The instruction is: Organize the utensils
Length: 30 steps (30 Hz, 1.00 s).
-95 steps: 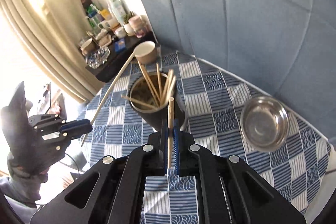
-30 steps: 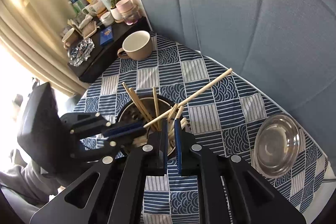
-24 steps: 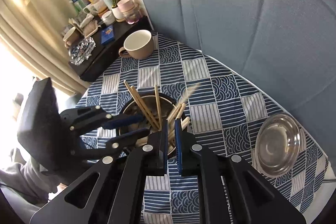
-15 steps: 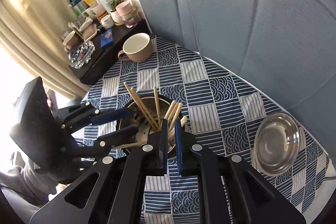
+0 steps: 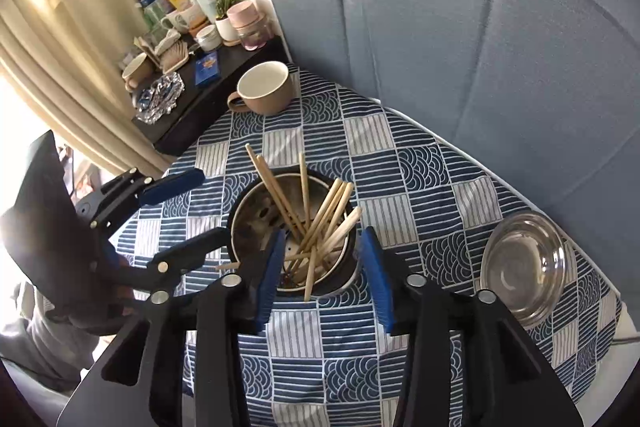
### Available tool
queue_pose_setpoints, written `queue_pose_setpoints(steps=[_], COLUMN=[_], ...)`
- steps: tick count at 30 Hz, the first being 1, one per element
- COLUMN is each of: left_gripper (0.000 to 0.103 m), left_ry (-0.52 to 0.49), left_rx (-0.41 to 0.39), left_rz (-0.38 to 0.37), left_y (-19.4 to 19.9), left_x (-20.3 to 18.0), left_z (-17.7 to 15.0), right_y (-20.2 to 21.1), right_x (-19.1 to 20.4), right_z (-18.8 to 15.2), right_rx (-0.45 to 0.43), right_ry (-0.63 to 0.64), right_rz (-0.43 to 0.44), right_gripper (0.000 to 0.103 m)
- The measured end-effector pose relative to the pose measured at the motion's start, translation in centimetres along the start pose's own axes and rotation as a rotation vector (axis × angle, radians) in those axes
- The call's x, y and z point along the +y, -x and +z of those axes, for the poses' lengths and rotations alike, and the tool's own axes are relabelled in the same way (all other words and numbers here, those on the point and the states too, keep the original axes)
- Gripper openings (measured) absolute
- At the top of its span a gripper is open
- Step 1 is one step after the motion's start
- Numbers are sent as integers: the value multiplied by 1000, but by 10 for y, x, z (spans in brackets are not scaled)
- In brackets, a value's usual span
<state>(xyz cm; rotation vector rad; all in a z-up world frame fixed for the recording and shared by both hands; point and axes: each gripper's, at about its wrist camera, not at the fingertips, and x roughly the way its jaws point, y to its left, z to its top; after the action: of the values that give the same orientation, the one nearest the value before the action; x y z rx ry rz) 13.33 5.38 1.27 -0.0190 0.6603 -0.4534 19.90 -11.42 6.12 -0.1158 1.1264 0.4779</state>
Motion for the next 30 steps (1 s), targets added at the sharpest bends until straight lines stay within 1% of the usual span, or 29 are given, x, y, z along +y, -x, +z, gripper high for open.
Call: queue_pose_setpoints(steps=[3, 4, 6, 7, 8, 11, 14, 15, 16, 20, 21, 27, 30], left_gripper=[68, 72, 74, 77, 81, 84, 87, 88, 90, 97, 97, 97, 97], left_ry=[0, -2, 4, 12, 18, 33, 34, 30, 23, 1, 3, 36, 68], left_rx=[15, 17, 20, 22, 21, 25, 36, 40, 45, 40, 50, 111, 137], left_rz=[23, 37, 58, 67, 75, 90, 115, 120, 133, 162, 165, 192, 197], left_y=[7, 9, 13, 16, 18, 24, 29, 29, 30, 36, 35, 32, 31], left_x=[-2, -3, -4, -4, -4, -5, -8, -9, -11, -23, -26, -37, -40], left_z=[-3, -5, -7, -8, -9, -12, -15, -15, -16, -22, -25, -39, -46], right_y=[2, 3, 5, 6, 7, 12, 17, 18, 19, 22, 22, 23, 23], right_x=[1, 2, 3, 4, 4, 5, 4, 4, 4, -1, -3, -9, -10], right_z=[-7, -9, -15, -17, -20, -27, -35, -37, -40, -52, -56, -75, -86], right_rx=[0, -1, -3, -4, -8, -19, -34, -38, -42, -46, -47, -38, -42], right_ry=[1, 3, 9, 14, 19, 23, 32, 33, 33, 20, 17, 10, 11], right_rz=[5, 5, 6, 4, 1, 4, -9, -10, -12, -19, -22, -23, 2], right_gripper=[44, 46, 49, 52, 53, 58, 65, 69, 73, 81, 83, 87, 88])
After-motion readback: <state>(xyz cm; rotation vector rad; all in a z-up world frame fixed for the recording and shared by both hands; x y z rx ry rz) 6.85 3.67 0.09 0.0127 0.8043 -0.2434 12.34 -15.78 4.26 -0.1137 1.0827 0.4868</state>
